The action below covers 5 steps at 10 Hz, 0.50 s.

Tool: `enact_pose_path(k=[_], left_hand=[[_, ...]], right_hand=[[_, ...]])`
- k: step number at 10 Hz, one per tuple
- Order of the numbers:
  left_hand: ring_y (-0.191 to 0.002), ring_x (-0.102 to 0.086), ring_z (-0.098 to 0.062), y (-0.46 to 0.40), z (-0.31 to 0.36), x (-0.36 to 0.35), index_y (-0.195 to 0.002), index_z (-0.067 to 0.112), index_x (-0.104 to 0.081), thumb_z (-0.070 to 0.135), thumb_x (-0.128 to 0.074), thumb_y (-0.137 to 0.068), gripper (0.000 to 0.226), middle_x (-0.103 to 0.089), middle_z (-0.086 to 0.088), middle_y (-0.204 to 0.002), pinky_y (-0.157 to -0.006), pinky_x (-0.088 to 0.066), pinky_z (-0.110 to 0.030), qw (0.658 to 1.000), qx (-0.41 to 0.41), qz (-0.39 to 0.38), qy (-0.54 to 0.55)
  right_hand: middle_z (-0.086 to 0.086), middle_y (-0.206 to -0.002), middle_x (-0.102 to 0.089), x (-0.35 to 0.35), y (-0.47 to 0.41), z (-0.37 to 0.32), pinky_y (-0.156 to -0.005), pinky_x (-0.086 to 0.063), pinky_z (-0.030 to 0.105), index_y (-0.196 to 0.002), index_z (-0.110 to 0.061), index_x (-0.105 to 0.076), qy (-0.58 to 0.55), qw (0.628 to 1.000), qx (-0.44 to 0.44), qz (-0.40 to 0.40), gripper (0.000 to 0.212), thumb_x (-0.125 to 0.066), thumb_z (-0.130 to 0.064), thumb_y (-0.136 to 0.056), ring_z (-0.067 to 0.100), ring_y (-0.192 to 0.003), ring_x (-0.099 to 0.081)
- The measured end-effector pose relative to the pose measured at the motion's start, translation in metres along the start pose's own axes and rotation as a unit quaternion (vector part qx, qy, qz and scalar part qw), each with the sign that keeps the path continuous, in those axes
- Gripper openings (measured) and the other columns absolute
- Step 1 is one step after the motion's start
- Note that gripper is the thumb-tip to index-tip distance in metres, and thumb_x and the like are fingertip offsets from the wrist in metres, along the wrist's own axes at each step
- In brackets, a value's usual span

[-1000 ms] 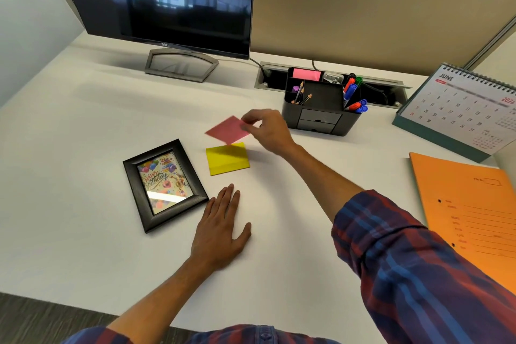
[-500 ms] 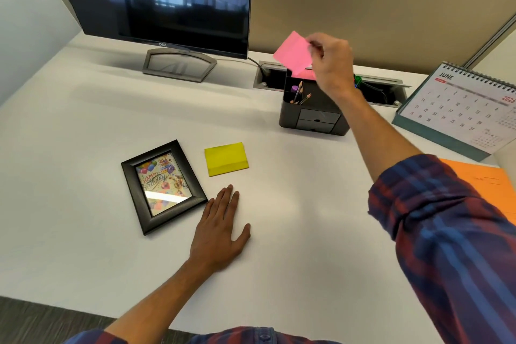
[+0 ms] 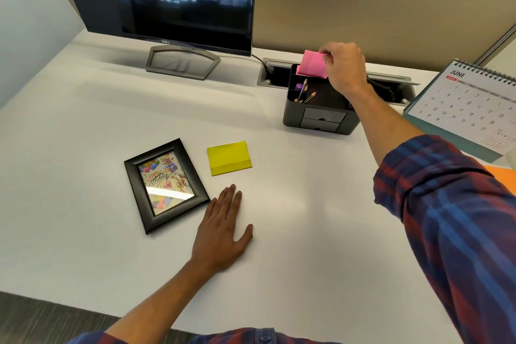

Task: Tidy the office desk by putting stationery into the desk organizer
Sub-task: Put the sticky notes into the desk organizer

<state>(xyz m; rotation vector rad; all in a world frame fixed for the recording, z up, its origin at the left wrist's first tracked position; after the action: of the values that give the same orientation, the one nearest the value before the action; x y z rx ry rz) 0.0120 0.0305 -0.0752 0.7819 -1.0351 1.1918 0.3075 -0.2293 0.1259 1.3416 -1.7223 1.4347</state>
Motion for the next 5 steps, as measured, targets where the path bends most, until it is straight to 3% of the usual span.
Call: enact_pose_path(k=[2,3,5], left_hand=[[-0.15,-0.001,-0.011,0.0,0.0,0.0,-0.155,0.018,-0.016,0.054,-0.038,-0.093,0.075,-0.007,0.002,-0.164,-0.12,-0.01,-0.035,1.0,0.002,0.001,0.002],[-0.15,-0.002,-0.011,0.0,0.0,0.0,-0.155,0.018,-0.016,0.053,-0.039,-0.093,0.075,-0.008,0.002,-0.164,-0.12,-0.011,-0.035,1.0,0.002,0.003,0.006],[-0.15,-0.002,-0.011,0.0,0.0,0.0,-0.155,0.018,-0.016,0.053,-0.04,-0.093,0.075,-0.008,0.002,-0.164,-0.12,-0.011,-0.035,1.0,0.002,0.004,0.005]], right_hand=[[0.014,-0.119,-0.067,-0.009,-0.001,-0.002,-0.094,-0.051,0.044,-0.131,-0.015,-0.057,0.004,0.999,-0.025,-0.025,0.034,-0.046,-0.011,-0.099,0.033,-0.109,-0.062],[0.012,-0.121,-0.065,-0.005,0.003,-0.009,-0.091,-0.049,0.043,-0.134,-0.014,-0.053,0.024,1.0,-0.012,0.008,0.036,-0.044,-0.011,-0.099,0.031,-0.11,-0.06],[0.002,-0.112,-0.069,0.004,0.028,-0.037,-0.087,-0.05,0.036,-0.117,-0.015,-0.065,-0.033,0.994,0.041,0.093,0.031,-0.046,-0.02,-0.093,0.021,-0.1,-0.064]])
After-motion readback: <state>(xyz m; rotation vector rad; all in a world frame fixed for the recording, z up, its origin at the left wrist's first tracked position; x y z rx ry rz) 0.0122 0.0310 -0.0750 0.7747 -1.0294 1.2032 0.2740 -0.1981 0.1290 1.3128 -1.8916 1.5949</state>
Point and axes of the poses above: each hand's wrist, its own y-axis away from the middle knuckle, its own x-axis out of the back of the hand, z = x × y, the point moved 8 cm from there along -y, towards the middle knuckle
